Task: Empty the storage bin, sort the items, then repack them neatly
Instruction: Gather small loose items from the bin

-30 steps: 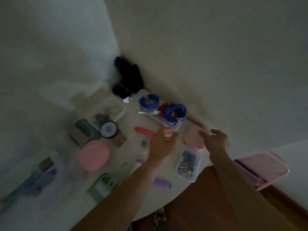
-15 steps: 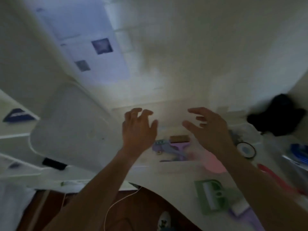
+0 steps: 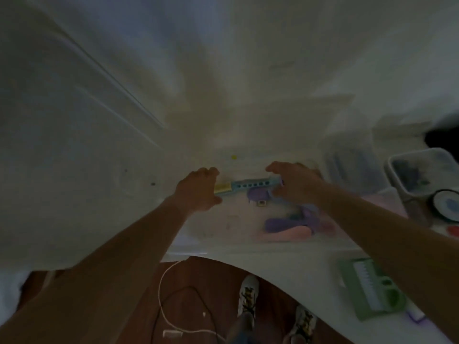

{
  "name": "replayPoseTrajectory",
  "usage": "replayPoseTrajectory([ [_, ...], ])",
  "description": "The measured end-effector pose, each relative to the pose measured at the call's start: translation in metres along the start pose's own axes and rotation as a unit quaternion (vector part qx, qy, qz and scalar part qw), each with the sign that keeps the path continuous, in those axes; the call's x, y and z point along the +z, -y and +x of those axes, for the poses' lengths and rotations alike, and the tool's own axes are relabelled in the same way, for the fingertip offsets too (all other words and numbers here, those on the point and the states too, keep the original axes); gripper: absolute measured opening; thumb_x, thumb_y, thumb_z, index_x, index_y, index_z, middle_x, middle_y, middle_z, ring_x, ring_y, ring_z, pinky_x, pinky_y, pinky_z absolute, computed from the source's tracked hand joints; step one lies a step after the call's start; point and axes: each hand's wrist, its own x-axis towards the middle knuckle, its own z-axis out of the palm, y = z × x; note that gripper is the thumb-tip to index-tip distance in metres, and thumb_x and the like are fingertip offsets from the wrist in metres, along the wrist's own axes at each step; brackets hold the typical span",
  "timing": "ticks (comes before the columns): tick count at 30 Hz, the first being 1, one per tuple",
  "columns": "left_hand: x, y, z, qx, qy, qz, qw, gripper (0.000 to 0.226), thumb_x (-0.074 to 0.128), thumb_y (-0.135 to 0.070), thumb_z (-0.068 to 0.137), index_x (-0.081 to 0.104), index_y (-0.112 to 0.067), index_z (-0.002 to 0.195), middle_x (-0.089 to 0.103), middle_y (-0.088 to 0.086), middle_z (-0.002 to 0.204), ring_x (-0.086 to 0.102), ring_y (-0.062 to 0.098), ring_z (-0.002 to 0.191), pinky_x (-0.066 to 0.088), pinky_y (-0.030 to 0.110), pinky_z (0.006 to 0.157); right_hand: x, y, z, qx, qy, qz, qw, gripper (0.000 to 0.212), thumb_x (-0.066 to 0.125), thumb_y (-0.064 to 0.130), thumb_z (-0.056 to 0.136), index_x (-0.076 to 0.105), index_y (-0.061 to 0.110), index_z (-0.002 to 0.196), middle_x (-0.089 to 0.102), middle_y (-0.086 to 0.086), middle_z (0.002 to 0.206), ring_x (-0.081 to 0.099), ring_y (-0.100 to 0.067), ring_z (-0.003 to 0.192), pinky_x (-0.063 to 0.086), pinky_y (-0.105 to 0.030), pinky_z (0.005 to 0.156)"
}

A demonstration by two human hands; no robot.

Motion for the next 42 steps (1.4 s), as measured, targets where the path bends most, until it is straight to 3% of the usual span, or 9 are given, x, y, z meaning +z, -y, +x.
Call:
replayPoseTrajectory([
  [5, 0.037, 0.004, 0.051, 0.047, 0.056, 0.055, 0.996, 0.082, 0.075, -0.045, 0.079, 0.030, -0.017, 0.142, 0.047, 0.011, 0.134, 0.051, 0.032, 0.121, 0.049, 0.044, 0.095, 0.035, 0.008, 0.056, -0.039, 0.022, -0.077, 0.996, 0.070, 0.064, 0.048, 0.087, 0.035, 0.023, 0.146, 0.051, -0.010, 0.136, 0.048, -0.032, 0.123, 0.046, -0.041, 0.097],
  [9, 0.056, 0.004, 0.067, 0.074, -0.021, 0.127, 0.989, 0.067, 0.067, -0.029, 0.086, 0.030, -0.011, 0.139, 0.049, 0.011, 0.127, 0.054, 0.032, 0.114, 0.050, 0.042, 0.084, 0.056, 0.011, 0.080, -0.039, -0.009, -0.192, 0.981, 0.069, 0.061, 0.047, 0.085, 0.033, 0.022, 0.144, 0.043, -0.013, 0.130, 0.039, -0.037, 0.120, 0.046, -0.046, 0.091],
  [19, 0.029, 0.008, 0.055, -0.013, -0.114, -0.191, 0.975, 0.040, 0.079, -0.033, 0.073, 0.067, -0.024, 0.110, 0.068, 0.000, 0.108, 0.065, 0.023, 0.096, 0.053, 0.030, 0.077, 0.066, 0.016, 0.087, -0.057, -0.058, -0.192, 0.978, 0.039, 0.056, 0.028, 0.090, 0.044, 0.009, 0.122, 0.053, -0.014, 0.119, 0.055, -0.034, 0.108, 0.044, -0.038, 0.079],
  [24, -0.005, 0.006, 0.047, -0.121, -0.143, -0.502, 0.844, 0.047, 0.074, -0.016, 0.079, 0.060, -0.019, 0.123, 0.060, 0.002, 0.115, 0.061, 0.021, 0.101, 0.052, 0.031, 0.078, 0.038, 0.015, 0.082, -0.083, -0.063, -0.116, 0.988, 0.036, 0.063, 0.021, 0.084, 0.040, 0.015, 0.112, 0.056, -0.011, 0.100, 0.050, -0.029, 0.081, 0.036, -0.033, 0.062],
  [28, -0.030, 0.000, 0.033, -0.202, -0.156, -0.646, 0.719, 0.015, 0.056, -0.031, 0.088, 0.061, -0.017, 0.091, 0.056, 0.007, 0.104, 0.057, 0.025, 0.100, 0.046, 0.038, 0.086, 0.013, 0.006, 0.060, -0.178, -0.186, -0.084, 0.963, 0.018, 0.050, 0.017, 0.095, 0.043, 0.011, 0.111, 0.054, -0.012, 0.098, 0.050, -0.034, 0.082, 0.040, -0.040, 0.065],
  [32, -0.037, -0.024, 0.012, -0.203, 0.104, -0.728, 0.646, 0.066, 0.065, -0.061, 0.081, 0.064, -0.004, 0.113, 0.068, 0.019, 0.105, 0.068, 0.033, 0.096, 0.054, 0.044, 0.092, -0.006, 0.003, 0.018, -0.258, -0.244, -0.140, 0.924, 0.020, 0.046, 0.014, 0.089, 0.048, 0.013, 0.109, 0.052, -0.007, 0.099, 0.044, -0.028, 0.082, 0.042, -0.044, 0.072],
  [35, -0.037, -0.040, 0.001, -0.049, 0.172, -0.803, 0.569, 0.060, 0.066, -0.025, 0.090, 0.049, 0.011, 0.134, 0.066, 0.018, 0.099, 0.069, 0.025, 0.083, 0.059, 0.033, 0.076, -0.016, 0.002, -0.007, -0.287, -0.225, -0.180, 0.913, 0.033, 0.050, 0.012, 0.081, 0.053, 0.012, 0.113, 0.053, -0.006, 0.104, 0.047, -0.029, 0.089, 0.044, -0.045, 0.076],
  [39, -0.047, -0.067, -0.013, 0.020, 0.017, -0.744, 0.667, 0.025, 0.061, -0.006, 0.087, 0.068, 0.002, 0.110, 0.074, 0.013, 0.090, 0.071, 0.018, 0.072, 0.054, 0.023, 0.057, -0.035, -0.018, -0.050, -0.280, -0.236, -0.101, 0.925, 0.044, 0.063, 0.012, 0.086, 0.053, 0.009, 0.128, 0.057, -0.010, 0.121, 0.050, -0.030, 0.111, 0.043, -0.038, 0.095],
  [42, -0.063, -0.092, -0.028, 0.018, -0.030, -0.696, 0.717, 0.017, 0.062, -0.009, 0.091, 0.074, -0.018, 0.097, 0.075, 0.001, 0.085, 0.066, 0.012, 0.071, 0.039, 0.018, 0.052, -0.057, -0.034, -0.100, -0.208, -0.310, 0.000, 0.928, 0.033, 0.051, 0.017, 0.093, 0.046, 0.016, 0.126, 0.059, -0.013, 0.116, 0.058, -0.033, 0.104, 0.050, -0.039, 0.084],
])
